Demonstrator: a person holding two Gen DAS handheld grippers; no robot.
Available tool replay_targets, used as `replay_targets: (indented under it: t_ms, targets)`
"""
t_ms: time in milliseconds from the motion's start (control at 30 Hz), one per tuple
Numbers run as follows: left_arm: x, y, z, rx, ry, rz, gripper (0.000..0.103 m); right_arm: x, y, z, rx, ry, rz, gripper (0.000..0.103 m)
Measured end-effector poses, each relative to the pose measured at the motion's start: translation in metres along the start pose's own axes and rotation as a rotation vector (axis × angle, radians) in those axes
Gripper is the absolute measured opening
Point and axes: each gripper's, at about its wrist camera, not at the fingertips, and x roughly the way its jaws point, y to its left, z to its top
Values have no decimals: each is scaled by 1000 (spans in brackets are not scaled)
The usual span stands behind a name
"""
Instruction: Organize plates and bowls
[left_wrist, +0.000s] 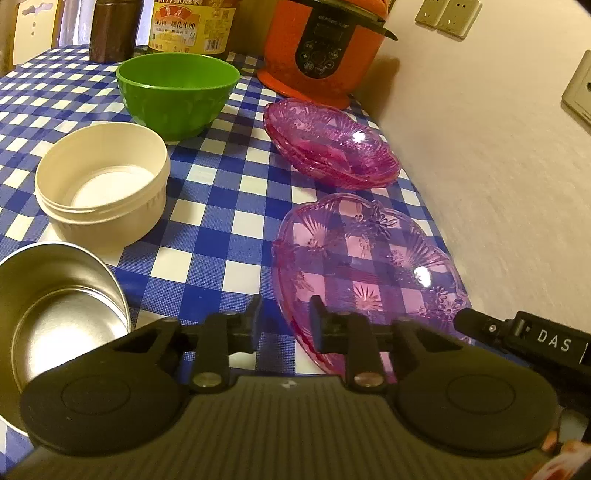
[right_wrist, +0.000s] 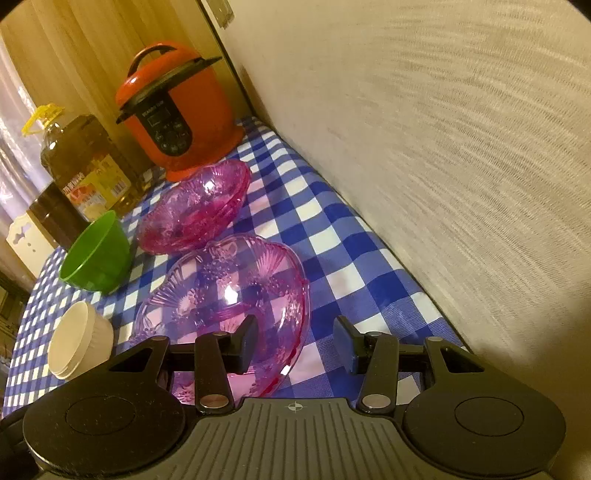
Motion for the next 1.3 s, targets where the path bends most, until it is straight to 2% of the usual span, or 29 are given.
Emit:
replay_targets:
  t_ms: [67,133,267,333,367,633,1300]
  targets:
    - [3,0,1,3,4,-2,15,2,0,-1,-1,1,-1,46]
    - [5,0,1,8,5,-8,12,5,-1,-1,-2,5,-5,34]
    - [5,0,1,13,2,-11,11,8,-2,-3,-1,10,-6,25]
    - [5,0,1,14,2,-15,11,9,-2,-4,-1,12,-11,12]
    - [5,0,2,17,1,-14,11,9,-2,-4,-1,14,-10,10]
    - [-9,0,4,34,-11,-23,11,1,3,-6,-4,15,-12,10]
    - [-79,-4,9,82,-73,-60,11,-64,28,-13,-42,-57,17,10]
